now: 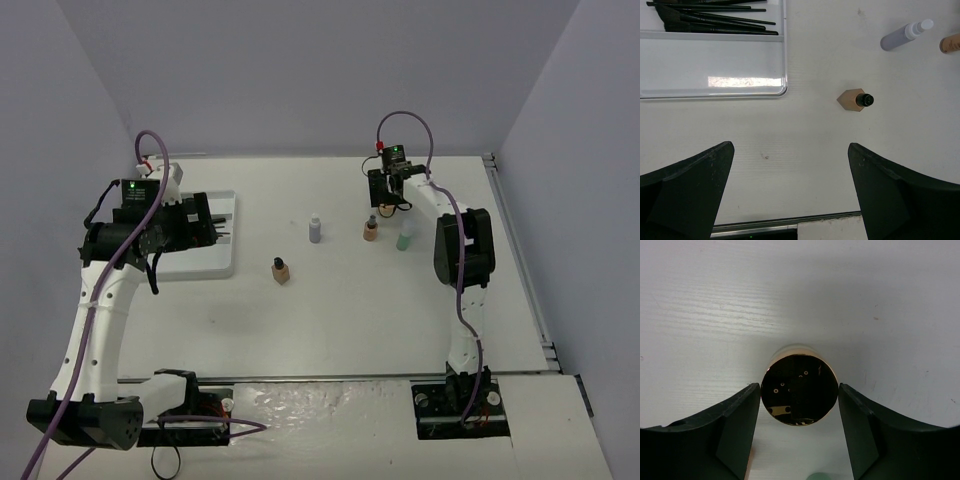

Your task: Organize the makeup

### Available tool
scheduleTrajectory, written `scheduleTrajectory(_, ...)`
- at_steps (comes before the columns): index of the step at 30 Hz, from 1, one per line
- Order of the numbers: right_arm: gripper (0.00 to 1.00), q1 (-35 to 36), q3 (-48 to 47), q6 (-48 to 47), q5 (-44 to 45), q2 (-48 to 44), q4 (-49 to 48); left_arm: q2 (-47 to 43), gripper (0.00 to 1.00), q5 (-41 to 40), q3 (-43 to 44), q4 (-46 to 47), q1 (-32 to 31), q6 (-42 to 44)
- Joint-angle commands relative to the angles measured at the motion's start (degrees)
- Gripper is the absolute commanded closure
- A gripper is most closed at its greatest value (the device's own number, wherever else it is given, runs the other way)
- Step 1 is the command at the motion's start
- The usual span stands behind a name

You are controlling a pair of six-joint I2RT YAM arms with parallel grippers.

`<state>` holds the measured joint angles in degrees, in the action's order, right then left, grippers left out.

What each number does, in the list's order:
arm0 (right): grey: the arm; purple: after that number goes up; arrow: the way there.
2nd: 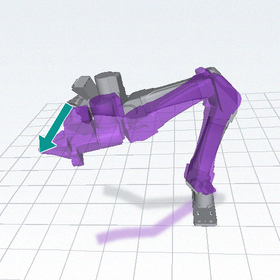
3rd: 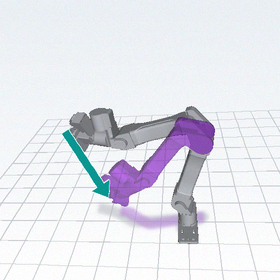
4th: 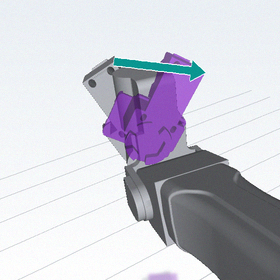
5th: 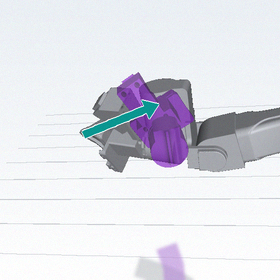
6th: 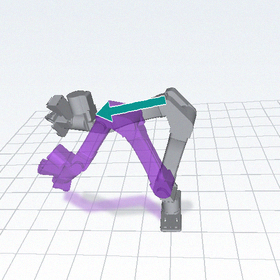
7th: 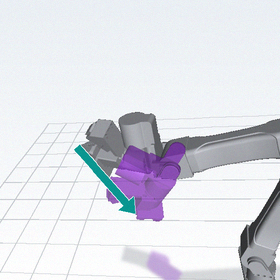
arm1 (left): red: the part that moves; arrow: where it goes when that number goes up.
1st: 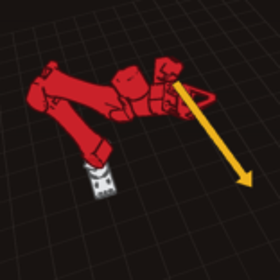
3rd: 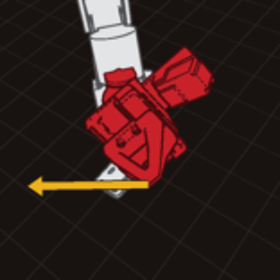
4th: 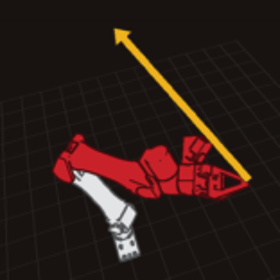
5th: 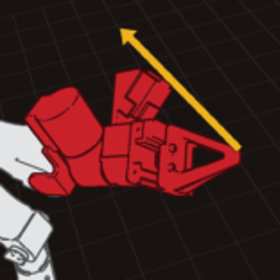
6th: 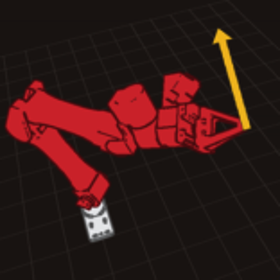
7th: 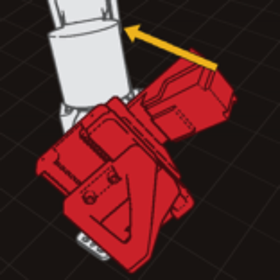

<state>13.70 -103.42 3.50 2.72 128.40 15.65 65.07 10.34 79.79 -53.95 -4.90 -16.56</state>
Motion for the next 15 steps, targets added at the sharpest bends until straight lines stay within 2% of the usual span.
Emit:
scheduleTrajectory(1, 0.46, -0.90, -2.58, -0.67, 0.15, -0.20, -0.89, 0.03, 0.03, 0.49, 1.41, 2.09, -0.63, -0.58)
scheduleTrajectory(5, 0.63, -1.22, -2.62, -1.21, 0.04, -0.12, -0.89, -0.03, 0.03, 0.45, 1.51, 2.09, -0.73, -0.49)
scheduleTrajectory(10, 0.98, -1.11, -3.65, -2.88, -0.59, -1.80, -1.17, 0.25, 0.03, 0.67, 1.71, 2.09, -0.73, -0.49)
scheduleTrajectory(15, 1.00, 0.16, -4.07, -6.75, -0.70, -6.41, -2.11, 0.67, 0.03, 0.66, 2.39, 2.27, -0.73, -0.40)
